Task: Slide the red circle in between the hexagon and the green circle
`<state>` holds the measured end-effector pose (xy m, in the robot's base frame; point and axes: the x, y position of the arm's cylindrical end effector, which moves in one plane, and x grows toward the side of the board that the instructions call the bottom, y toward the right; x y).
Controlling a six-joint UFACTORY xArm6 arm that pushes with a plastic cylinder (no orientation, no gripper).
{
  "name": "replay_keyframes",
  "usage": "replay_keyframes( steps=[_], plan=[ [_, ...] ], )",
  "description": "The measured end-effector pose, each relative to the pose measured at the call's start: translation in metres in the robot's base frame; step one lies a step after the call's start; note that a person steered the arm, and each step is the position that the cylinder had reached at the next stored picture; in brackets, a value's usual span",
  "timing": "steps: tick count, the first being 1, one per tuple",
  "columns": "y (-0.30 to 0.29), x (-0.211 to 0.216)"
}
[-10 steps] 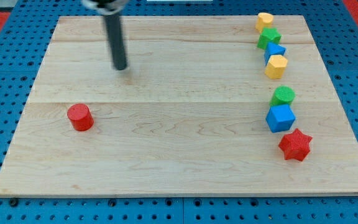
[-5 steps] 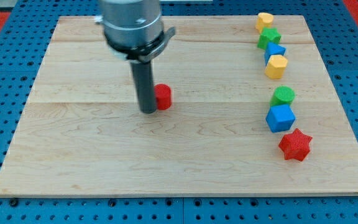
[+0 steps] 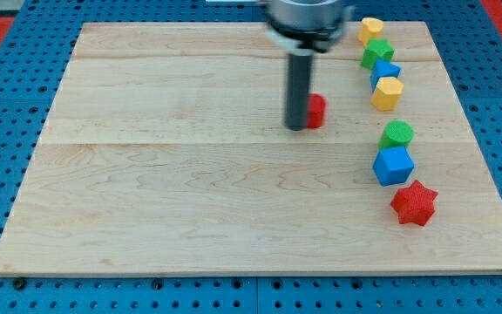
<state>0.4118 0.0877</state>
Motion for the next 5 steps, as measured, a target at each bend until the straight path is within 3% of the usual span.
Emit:
replay_keyframes(
  steps=[2, 3, 5],
  plan=[
    [-0.077, -0.019],
    [-0.011, -0.02],
    [0.002, -0.044]
  ],
)
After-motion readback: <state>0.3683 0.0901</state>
